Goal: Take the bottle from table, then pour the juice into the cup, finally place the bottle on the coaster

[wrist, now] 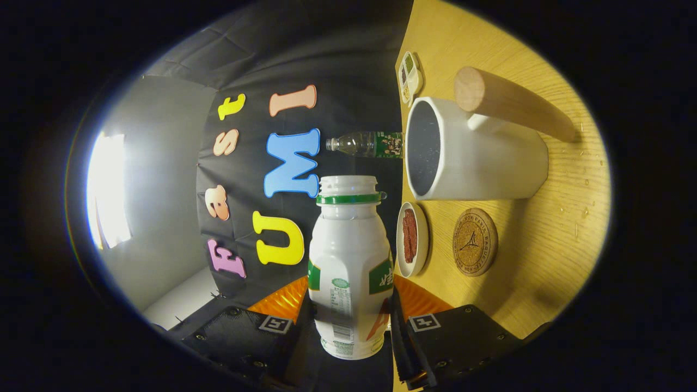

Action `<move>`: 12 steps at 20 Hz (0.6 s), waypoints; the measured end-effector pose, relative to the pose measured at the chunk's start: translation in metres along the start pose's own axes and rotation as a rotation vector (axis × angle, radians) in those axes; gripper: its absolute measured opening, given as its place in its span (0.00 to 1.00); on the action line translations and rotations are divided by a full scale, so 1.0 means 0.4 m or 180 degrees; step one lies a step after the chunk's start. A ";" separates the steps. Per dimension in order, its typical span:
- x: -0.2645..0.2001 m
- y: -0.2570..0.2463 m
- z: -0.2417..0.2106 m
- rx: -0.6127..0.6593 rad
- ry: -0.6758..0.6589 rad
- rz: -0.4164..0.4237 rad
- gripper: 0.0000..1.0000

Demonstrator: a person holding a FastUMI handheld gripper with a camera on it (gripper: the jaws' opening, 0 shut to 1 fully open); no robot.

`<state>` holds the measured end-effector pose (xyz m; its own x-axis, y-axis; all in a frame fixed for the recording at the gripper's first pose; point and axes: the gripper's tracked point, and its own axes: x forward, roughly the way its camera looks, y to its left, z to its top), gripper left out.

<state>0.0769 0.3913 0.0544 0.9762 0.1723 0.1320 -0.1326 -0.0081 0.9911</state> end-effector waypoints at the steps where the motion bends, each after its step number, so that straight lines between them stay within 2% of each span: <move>1: 0.000 0.003 0.000 0.0042 -0.0011 0.0012 0.63; 12: 0.000 0.024 0.002 0.0273 -0.0055 0.0071 0.63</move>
<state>0.0757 0.3903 0.0639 0.9760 0.1542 0.1536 -0.1399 -0.0961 0.9855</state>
